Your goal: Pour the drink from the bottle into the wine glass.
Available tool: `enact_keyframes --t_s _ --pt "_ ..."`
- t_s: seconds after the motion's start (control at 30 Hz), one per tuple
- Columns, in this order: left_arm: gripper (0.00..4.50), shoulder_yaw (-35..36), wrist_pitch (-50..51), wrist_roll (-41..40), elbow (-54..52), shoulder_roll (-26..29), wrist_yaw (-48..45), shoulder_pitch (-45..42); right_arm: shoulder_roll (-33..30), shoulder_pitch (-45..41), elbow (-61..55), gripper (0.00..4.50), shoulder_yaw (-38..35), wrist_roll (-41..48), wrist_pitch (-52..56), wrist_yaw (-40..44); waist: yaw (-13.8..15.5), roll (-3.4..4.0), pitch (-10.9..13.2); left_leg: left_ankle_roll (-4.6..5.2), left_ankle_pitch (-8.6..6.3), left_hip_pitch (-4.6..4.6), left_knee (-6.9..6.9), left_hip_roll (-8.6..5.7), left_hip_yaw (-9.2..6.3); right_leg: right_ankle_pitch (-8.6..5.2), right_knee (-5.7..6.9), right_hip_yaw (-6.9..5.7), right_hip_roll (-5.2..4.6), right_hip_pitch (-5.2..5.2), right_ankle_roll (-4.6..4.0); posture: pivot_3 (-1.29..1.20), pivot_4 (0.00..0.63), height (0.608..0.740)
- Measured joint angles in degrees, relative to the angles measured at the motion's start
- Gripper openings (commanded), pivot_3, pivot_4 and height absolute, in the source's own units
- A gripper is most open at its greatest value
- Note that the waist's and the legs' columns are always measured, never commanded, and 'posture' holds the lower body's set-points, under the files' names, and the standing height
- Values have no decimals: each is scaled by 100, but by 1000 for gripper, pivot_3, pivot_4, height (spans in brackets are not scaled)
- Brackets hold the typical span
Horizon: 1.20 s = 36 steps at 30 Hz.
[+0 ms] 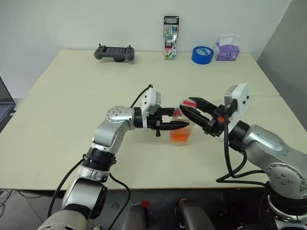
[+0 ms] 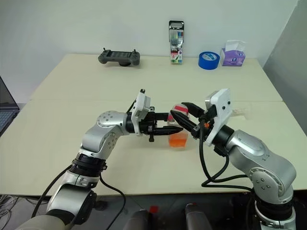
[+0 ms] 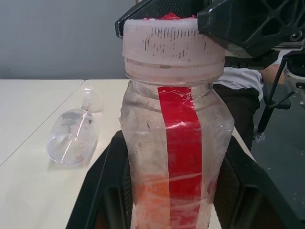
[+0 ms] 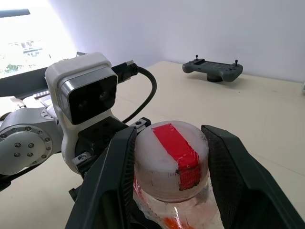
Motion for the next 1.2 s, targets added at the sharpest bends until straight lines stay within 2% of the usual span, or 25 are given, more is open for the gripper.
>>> enact_keyframes --t_s 0.1,0.23,0.3,0.4,0.47,0.57,0.63,0.73,0.83,0.9,1.0,1.1,1.2 --pt "1767 -1 -6 -2 -1 -4 -41 -4 -533 -204 317 1802 107 -115 -260 722 0 1 0 0 0 4 0 -4 5 0 -1 -6 0 1 0 0 150 740" --pt "1767 -6 -62 21 116 -14 -135 -91 -1440 -1136 1877 1802 577 -435 -1019 3006 -6 3 3 3 -1 16 0 -7 16 0 -2 -8 4 4 0 0 150 740" --pt "1767 5 -91 64 180 -13 -126 -138 -1537 -1543 2549 1802 866 -717 -1442 3797 -10 3 3 16 -8 17 -3 -2 16 0 -3 -7 11 4 0 0 150 740" --pt "1767 37 -102 138 268 -27 -62 -181 -1528 -2029 3319 1802 1150 -960 -1742 4492 -8 4 3 20 -11 9 -3 4 11 1 -1 -8 14 -2 -2 0 150 740" --pt "1767 61 -103 142 287 -55 -39 -230 -1547 -2131 3423 2523 1126 -964 -1699 4602 5 4 3 20 -11 3 -3 5 3 5 -1 -7 12 -2 -9 0 150 740" --pt "1767 32 -107 124 288 -157 -127 -242 -1805 -1959 3203 3506 774 -760 -1249 4496 51 4 4 22 -12 -11 -2 4 -12 17 -6 -16 -4 -3 -29 0 150 740" --pt "1767 44 -121 115 294 -108 -152 -232 -2094 -1435 2827 4159 127 -460 -705 4105 80 4 4 22 -13 -18 1 2 -10 17 -9 -22 -18 -4 -29 0 150 740" --pt "1767 100 -142 107 296 -84 -144 -202 -2152 -560 2047 4159 -661 92 -67 3401 85 4 4 23 -13 -17 2 1 -2 16 -7 -22 -27 -4 -26 0 150 740" --pt "1767 106 -144 106 296 -113 -138 -197 -1696 -117 1114 4159 -981 622 271 2395 -1 4 4 23 -13 -5 6 0 9 -1 2 -4 -18 -1 3 0 150 740" --pt "1767 101 -144 105 295 -151 -137 -197 -1061 -62 544 4159 -882 745 277 1529 -41 5 4 22 -12 1 5 -1 10 -1 10 8 0 5 3 0 150 740" --pt "1767 100 -144 106 295 -158 -138 -197 -524 -139 164 4159 -417 411 179 681 -52 7 3 23 -12 16 3 2 7 -2 10 9 12 4 3 0 150 740" --pt "1767 100 -143 108 297 -159 -139 -198 -242 -256 141 4159 -50 29 65 229 -41 7 3 22 -12 4 1 2 5 -2 3 8 12 -1 3 0 150 740" --pt "1767 100 -142 108 298 -153 -140 -198 -105 -311 140 4159 -17 -76 8 -10 -16 7 3 22 -12 -2 2 3 6 -2 -2 9 3 -3 3 0 150 740"
